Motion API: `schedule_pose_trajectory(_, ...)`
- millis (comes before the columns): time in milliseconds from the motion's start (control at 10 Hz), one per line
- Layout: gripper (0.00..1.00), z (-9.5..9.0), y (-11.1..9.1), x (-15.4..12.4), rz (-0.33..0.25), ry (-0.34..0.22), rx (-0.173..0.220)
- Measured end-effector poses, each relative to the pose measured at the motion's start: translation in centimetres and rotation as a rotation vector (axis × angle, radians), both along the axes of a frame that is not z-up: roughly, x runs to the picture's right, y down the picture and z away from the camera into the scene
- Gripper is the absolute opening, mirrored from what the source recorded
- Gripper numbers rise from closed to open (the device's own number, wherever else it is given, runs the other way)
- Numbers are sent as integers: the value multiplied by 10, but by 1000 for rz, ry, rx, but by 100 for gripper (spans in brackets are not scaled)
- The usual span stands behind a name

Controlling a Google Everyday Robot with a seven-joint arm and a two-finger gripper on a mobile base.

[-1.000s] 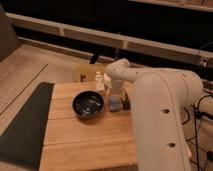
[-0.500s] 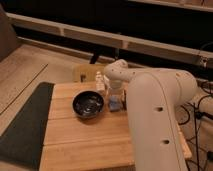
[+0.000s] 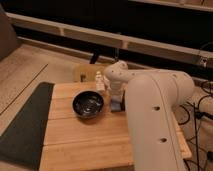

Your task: Wipe the white sponge on the table

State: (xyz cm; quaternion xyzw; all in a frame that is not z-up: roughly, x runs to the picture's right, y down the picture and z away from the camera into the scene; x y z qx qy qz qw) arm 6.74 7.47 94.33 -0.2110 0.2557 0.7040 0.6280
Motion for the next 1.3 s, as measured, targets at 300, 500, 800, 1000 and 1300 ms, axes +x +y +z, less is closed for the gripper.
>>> schedule_pose_trajectory(300,0,2,0,-3,-9,-6,6)
schedule_pose_trajectory(500,0,2,0,-7,-10,-18,10)
schedule_pose_trajectory(800,0,-7,4,-21,-27,-47,-2)
schedule_pose_trajectory(1000,0,-15,15,-16,-47,-32,-37)
schedule_pose_trajectory(1300,0,-18,30,12,-61,48,-107)
